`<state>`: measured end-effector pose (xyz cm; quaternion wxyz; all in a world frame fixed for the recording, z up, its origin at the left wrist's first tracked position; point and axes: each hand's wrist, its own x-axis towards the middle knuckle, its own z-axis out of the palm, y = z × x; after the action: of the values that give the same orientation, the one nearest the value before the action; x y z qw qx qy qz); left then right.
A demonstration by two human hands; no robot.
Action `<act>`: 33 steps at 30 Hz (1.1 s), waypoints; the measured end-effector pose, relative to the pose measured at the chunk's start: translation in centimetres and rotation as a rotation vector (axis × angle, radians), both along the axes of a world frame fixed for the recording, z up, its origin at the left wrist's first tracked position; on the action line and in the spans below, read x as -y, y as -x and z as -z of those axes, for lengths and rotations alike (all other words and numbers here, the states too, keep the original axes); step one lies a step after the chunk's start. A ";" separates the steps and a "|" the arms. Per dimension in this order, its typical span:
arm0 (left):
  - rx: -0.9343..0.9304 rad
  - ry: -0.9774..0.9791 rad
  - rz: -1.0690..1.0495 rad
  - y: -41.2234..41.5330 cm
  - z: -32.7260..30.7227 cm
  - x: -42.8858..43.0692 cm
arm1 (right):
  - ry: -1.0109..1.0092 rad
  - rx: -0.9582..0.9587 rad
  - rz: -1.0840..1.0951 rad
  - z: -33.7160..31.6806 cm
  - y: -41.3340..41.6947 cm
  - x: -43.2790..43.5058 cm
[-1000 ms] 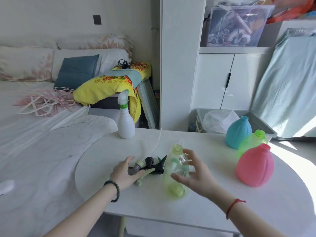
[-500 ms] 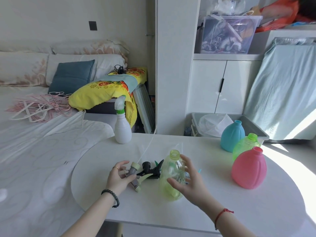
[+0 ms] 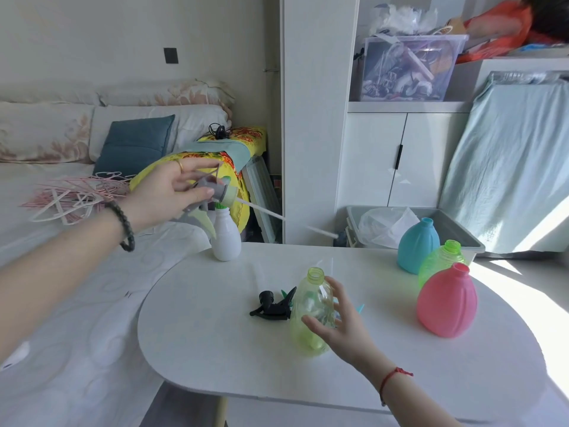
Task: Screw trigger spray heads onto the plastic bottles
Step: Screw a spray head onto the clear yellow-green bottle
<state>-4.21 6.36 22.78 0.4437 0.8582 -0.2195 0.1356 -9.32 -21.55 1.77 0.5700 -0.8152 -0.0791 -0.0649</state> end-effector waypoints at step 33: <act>0.078 -0.783 0.227 2.0 -3.6 11.2 | 0.019 0.014 0.009 -0.1 0.2 -0.3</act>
<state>-6.26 -4.87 26.42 0.0872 0.9268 -0.3645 0.0245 -9.52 -21.27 1.86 0.5614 -0.8205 -0.0801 -0.0724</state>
